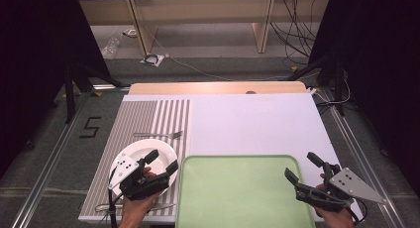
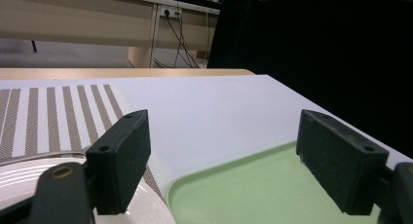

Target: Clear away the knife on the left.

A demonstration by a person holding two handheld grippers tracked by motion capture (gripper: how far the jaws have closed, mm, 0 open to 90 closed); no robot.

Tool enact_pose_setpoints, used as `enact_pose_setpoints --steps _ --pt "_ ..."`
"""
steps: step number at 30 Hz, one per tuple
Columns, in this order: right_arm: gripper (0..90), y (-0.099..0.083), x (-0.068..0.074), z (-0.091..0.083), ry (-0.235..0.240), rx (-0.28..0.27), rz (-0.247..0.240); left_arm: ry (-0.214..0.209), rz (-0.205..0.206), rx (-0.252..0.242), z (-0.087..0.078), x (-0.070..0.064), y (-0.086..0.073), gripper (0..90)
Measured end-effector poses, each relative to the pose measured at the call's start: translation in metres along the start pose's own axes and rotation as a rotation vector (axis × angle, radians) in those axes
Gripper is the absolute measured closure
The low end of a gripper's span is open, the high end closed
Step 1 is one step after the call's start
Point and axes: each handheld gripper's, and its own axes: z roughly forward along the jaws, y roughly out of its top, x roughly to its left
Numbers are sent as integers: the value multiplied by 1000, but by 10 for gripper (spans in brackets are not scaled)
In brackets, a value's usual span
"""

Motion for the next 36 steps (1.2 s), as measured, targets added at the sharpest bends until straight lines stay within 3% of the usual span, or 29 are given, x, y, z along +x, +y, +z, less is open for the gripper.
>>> enact_pose_setpoints --steps 9,14,18,23,25,29,31,33,36 --pt "158 0 1 0 -1 -1 -10 19 -2 -8 -3 5 3 203" --pt "158 0 2 0 -2 7 -16 50 11 16 -5 7 5 203" --pt "158 0 2 0 -3 6 -26 90 40 72 -7 10 7 203" --pt "159 0 2 0 -3 3 -27 114 47 124 -12 15 10 212" --pt "159 0 2 1 -3 6 -29 108 44 181 -10 17 9 213" --pt "160 0 3 1 -5 11 -35 95 84 292 -8 20 9 222" --pt "160 -1 3 1 -4 7 -32 91 88 306 -9 20 10 224" --pt "160 -1 3 1 -8 13 -33 99 129 350 -11 20 11 224" --pt "161 -1 2 1 -9 10 -31 89 135 375 -12 21 11 226"
